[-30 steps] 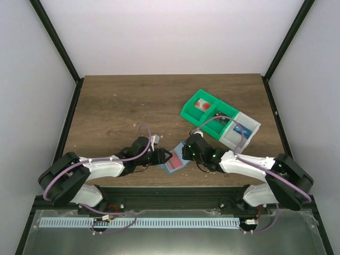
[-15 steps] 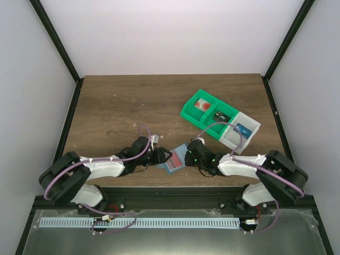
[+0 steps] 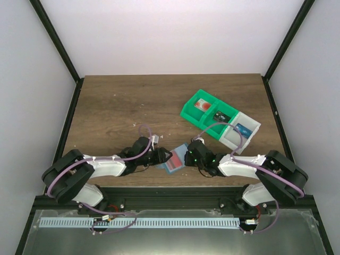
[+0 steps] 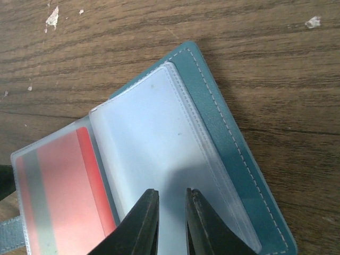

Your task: Take the credit cards out of the card holder

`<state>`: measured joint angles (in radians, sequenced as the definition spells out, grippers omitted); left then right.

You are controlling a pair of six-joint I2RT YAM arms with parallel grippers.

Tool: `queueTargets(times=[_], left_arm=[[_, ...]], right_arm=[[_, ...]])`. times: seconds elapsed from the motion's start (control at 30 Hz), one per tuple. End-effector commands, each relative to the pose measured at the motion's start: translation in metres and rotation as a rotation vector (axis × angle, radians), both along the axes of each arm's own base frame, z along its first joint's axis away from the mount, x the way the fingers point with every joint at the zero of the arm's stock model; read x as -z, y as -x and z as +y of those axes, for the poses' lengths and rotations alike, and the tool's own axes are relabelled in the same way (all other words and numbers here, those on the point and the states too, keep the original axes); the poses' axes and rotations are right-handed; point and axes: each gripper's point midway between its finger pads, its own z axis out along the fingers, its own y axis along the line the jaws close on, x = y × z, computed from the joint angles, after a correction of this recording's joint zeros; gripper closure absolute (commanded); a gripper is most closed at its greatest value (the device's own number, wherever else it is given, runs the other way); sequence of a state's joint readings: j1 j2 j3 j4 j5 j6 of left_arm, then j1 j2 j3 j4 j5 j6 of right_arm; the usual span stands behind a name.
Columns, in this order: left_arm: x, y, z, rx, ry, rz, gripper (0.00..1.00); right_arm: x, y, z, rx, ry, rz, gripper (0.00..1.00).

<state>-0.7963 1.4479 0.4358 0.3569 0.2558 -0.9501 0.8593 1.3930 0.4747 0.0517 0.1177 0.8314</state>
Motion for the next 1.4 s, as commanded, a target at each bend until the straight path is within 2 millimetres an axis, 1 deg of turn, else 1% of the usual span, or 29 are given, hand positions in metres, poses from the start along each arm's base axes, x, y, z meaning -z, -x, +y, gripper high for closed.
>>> queueTargets(times=[0.0,0.1,0.4,0.57,0.8,0.97,1.13,1.23,1.33,1.37], left_arm=[[-0.011,-0.008,-0.008,-0.004,0.044,-0.019,0.4],[-0.013,-0.009,-0.01,-0.003,0.05,-0.022,0.4],[-0.029,-0.014,-0.022,0.017,0.106,-0.045,0.4],[-0.034,-0.016,-0.026,0.024,0.137,-0.048,0.4],[-0.043,-0.017,-0.044,0.077,0.185,-0.047,0.41],[-0.048,-0.016,-0.056,0.113,0.201,-0.055,0.41],[-0.045,-0.017,-0.058,0.117,0.189,-0.052,0.41],[-0.042,-0.018,-0.057,0.114,0.178,-0.052,0.41],[-0.036,-0.02,-0.057,0.11,0.162,-0.05,0.41],[-0.033,-0.019,-0.057,0.111,0.157,-0.047,0.41]], right_arm=[[0.003,0.001,-0.004,0.018,-0.003,0.007,0.84],[0.004,0.002,-0.004,0.018,-0.006,0.01,0.84],[0.006,0.004,-0.005,0.017,-0.008,0.013,0.84],[0.007,0.005,-0.006,0.02,-0.019,0.017,0.84],[0.007,0.005,-0.008,0.024,-0.011,0.008,0.84],[-0.003,0.003,-0.009,0.017,-0.014,-0.014,0.83],[-0.029,0.001,-0.012,0.003,-0.007,-0.058,0.77],[-0.038,-0.004,-0.022,0.008,-0.023,-0.08,0.75],[-0.038,-0.012,-0.037,0.033,-0.014,-0.08,0.71],[-0.038,-0.012,-0.038,0.027,-0.016,-0.081,0.7]])
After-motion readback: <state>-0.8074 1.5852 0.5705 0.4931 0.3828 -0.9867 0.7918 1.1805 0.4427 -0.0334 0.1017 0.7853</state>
